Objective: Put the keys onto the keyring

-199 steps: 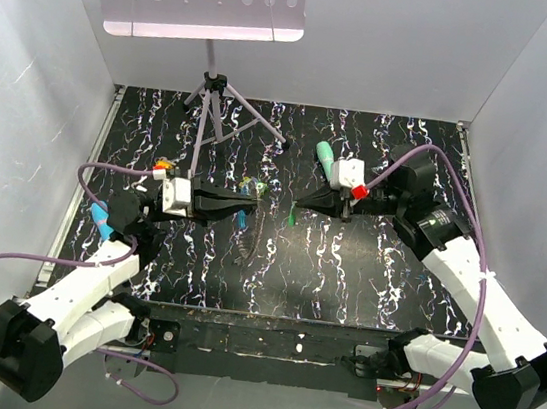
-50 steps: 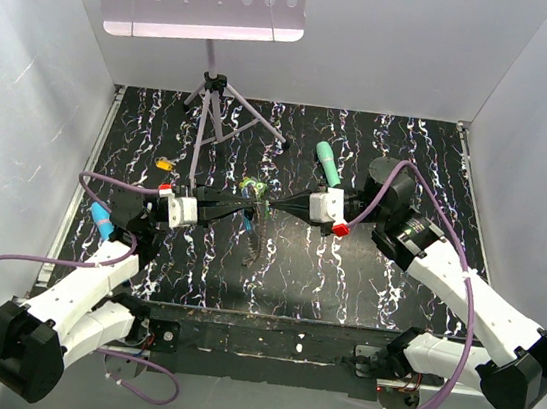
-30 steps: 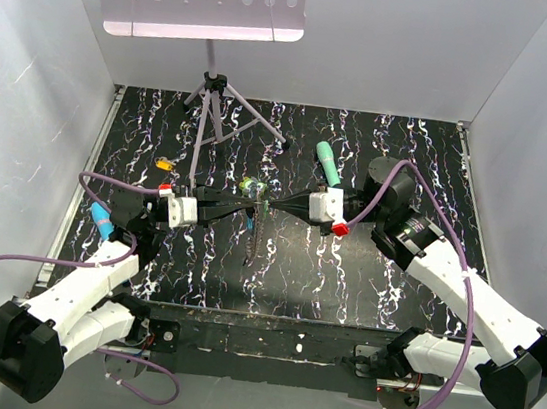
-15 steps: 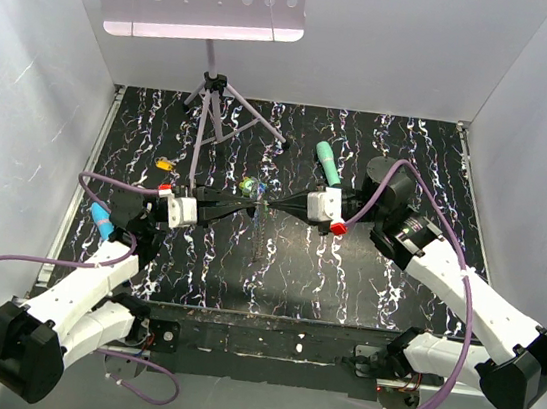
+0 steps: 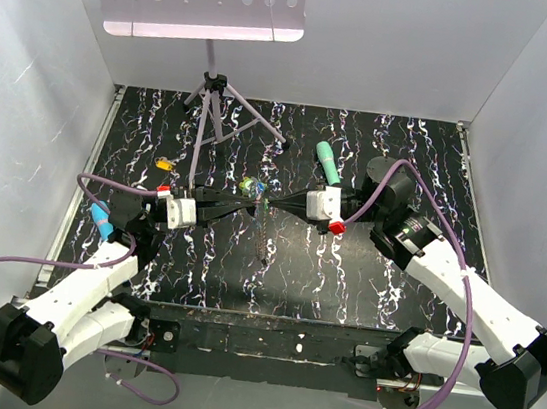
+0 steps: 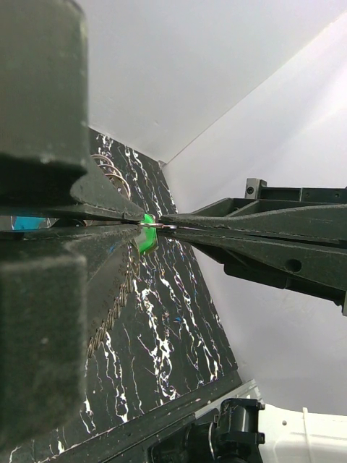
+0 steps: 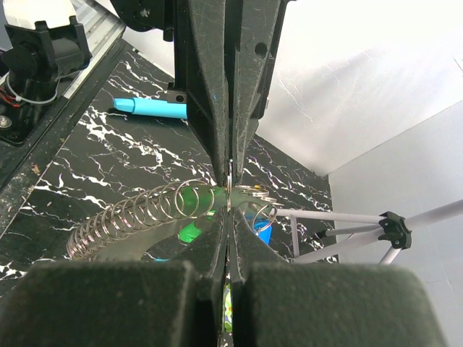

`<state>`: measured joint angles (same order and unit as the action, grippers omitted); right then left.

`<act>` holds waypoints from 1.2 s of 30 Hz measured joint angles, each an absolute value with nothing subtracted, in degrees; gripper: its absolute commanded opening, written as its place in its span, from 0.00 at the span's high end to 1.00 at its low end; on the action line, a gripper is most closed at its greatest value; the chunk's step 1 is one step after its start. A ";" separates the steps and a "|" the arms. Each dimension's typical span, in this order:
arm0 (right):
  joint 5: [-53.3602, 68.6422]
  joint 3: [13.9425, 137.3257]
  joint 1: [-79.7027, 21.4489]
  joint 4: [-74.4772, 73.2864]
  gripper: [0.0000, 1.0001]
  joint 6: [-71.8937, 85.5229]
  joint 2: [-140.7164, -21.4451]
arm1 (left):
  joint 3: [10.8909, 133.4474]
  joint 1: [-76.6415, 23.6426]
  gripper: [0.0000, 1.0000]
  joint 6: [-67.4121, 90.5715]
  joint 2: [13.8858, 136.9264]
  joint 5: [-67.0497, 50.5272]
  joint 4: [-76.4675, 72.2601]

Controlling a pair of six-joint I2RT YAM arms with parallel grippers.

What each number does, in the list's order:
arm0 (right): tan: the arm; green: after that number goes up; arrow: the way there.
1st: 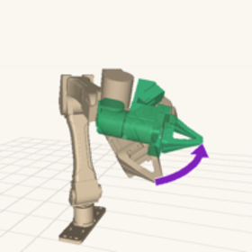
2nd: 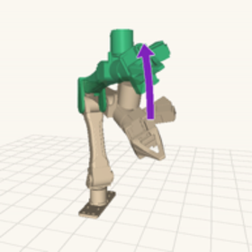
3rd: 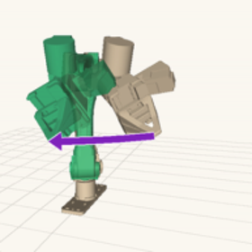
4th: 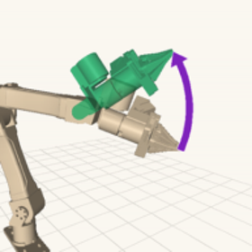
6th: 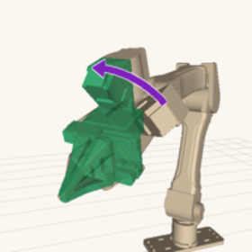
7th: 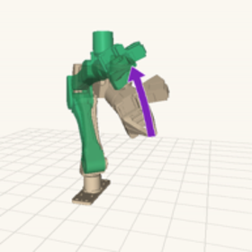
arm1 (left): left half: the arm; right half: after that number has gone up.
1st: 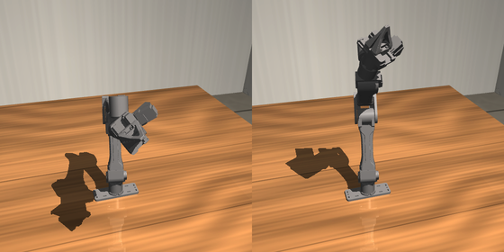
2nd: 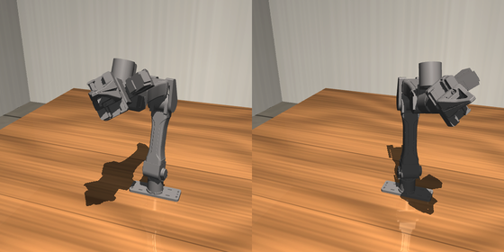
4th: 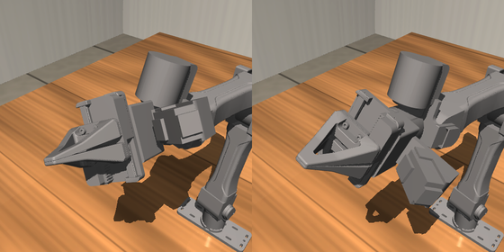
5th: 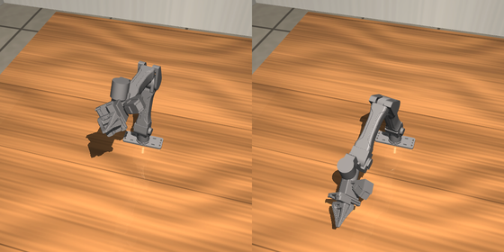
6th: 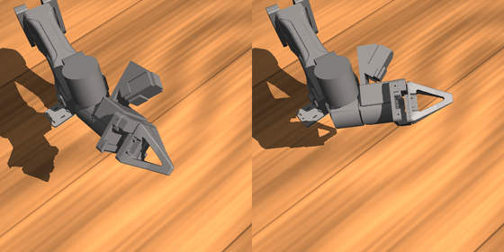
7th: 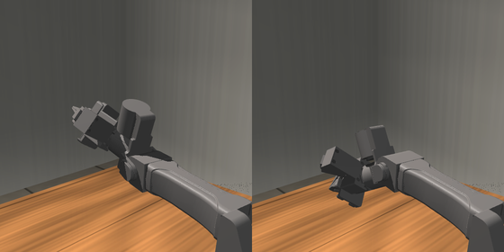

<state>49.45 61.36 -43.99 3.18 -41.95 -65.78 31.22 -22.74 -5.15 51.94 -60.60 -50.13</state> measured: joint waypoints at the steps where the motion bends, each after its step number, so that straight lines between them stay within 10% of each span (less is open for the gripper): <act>1: 49.43 61.36 -43.99 3.18 0.99 -41.95 -65.78 | 31.22 -22.74 1.00 -5.19 51.94 -60.60 -50.13; 36: 49.67 61.36 -44.03 4.49 0.99 -39.90 -65.78 | 31.22 -22.72 1.00 -5.34 51.86 -60.62 -49.95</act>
